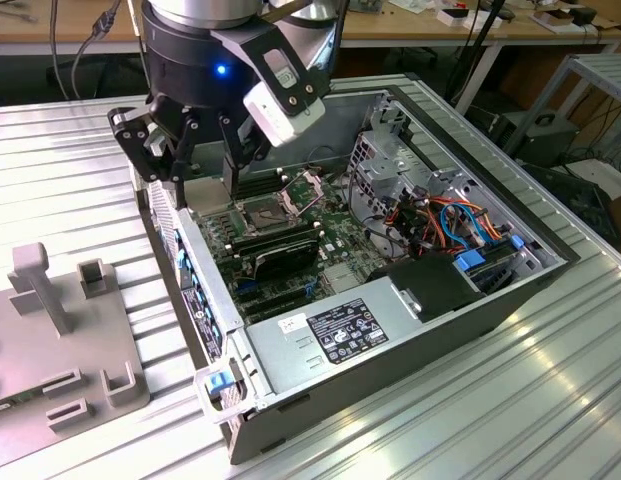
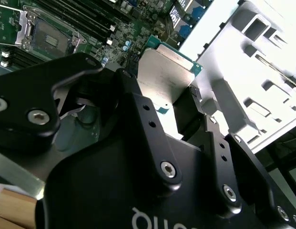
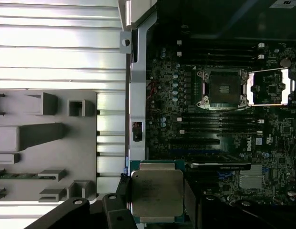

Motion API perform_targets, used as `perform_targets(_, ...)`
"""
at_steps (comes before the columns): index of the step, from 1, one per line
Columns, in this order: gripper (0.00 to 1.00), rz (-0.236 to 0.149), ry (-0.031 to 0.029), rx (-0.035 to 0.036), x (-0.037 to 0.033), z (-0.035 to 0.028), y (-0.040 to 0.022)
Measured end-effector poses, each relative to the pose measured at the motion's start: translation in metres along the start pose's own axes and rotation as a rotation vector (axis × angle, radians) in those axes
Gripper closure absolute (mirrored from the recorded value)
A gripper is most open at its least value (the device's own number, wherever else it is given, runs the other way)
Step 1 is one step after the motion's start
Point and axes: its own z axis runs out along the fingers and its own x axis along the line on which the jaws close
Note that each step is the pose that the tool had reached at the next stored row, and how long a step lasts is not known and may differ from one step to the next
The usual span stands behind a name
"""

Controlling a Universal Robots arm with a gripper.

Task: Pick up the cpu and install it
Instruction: 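Pick up the cpu and move it towards the insertion slot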

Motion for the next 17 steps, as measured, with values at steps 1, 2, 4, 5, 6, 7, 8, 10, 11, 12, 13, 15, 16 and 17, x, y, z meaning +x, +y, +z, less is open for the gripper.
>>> perform_targets(1,0.45,0.0,0.0,0.0,-0.001,0.0,0.0)
perform_targets(2,0.45,0.0,0.0,0.0,-0.0021,0.0001,0.0)
perform_targets(4,0.45,0.0,0.0,0.0,-0.0039,0.0001,-0.0001)
perform_targets(5,0.45,0.0,0.0,0.0,-0.0058,0.0002,-0.0001)
perform_targets(6,0.45,0.0,0.0,0.0,-0.0066,0.0002,-0.0001)
perform_targets(7,0.45,0.0,0.0,0.0,-0.0078,0.0002,-0.0001)
perform_targets(8,0.45,0.0,0.0,0.0,-0.0089,0.0002,-0.0001)
perform_targets(10,0.45,0.0,-0.0001,0.0,-0.0107,0.0003,-0.0001)
perform_targets(11,0.45,0.0,-0.0001,0.0,-0.0114,0.0003,-0.0002)
perform_targets(12,0.45,0.0,0.0,0.0,-0.0122,0.0003,-0.0002)
perform_targets(13,0.45,0.0,0.0,0.0,-0.013,0.0004,-0.0002)
perform_targets(15,0.45,0.0,-0.0001,0.0,-0.0144,0.0004,-0.0002)
perform_targets(16,0.45,0.0,0.0,0.0,-0.0151,0.0004,-0.0002)
perform_targets(17,0.45,0.0,0.0,0.0,-0.0158,0.0004,-0.0002)
